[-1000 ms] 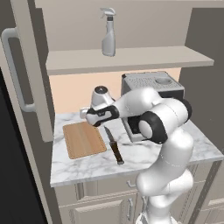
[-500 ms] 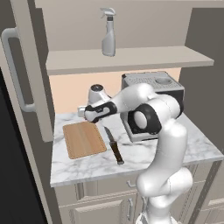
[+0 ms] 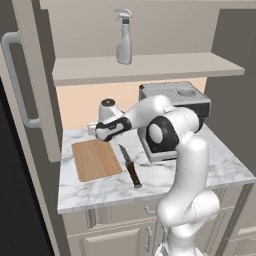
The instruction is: Move the cutting board and knife to the sink. Then move spray from the cabinet to the counter.
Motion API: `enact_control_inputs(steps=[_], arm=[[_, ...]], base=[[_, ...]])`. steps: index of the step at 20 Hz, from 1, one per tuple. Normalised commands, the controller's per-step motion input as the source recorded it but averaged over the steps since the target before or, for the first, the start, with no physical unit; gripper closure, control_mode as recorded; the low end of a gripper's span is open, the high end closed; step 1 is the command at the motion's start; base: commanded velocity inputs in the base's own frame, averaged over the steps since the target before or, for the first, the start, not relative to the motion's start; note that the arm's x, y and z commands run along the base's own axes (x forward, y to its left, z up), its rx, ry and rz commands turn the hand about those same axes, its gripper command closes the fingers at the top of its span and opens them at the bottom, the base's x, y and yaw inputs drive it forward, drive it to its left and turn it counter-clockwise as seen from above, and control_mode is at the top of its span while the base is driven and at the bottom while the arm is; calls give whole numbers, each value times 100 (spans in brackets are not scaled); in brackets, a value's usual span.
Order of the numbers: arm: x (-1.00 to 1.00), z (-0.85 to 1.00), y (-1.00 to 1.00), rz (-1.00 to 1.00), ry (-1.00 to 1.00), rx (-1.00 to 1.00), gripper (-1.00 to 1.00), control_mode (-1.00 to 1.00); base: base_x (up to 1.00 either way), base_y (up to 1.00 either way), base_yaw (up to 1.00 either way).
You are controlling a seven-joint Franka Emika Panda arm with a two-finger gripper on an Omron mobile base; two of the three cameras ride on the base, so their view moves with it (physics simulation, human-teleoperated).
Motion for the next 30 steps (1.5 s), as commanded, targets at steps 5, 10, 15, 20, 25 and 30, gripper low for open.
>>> enact_control_inputs(steps=[5,10,15,20,25,30], arm=[[18,-14,0,0,0,0,-100,-100],[19,-11,0,0,0,0,-100,-100],[24,-10,0,0,0,0,-100,-100],[25,-10,0,0,0,0,-100,-100],[20,-17,3,0,0,0,-100,-100],[15,-21,5,0,0,0,-100,-100]], base=[[0,0,0],[0,0,0],[0,0,0],[0,0,0],[0,0,0],[0,0,0]])
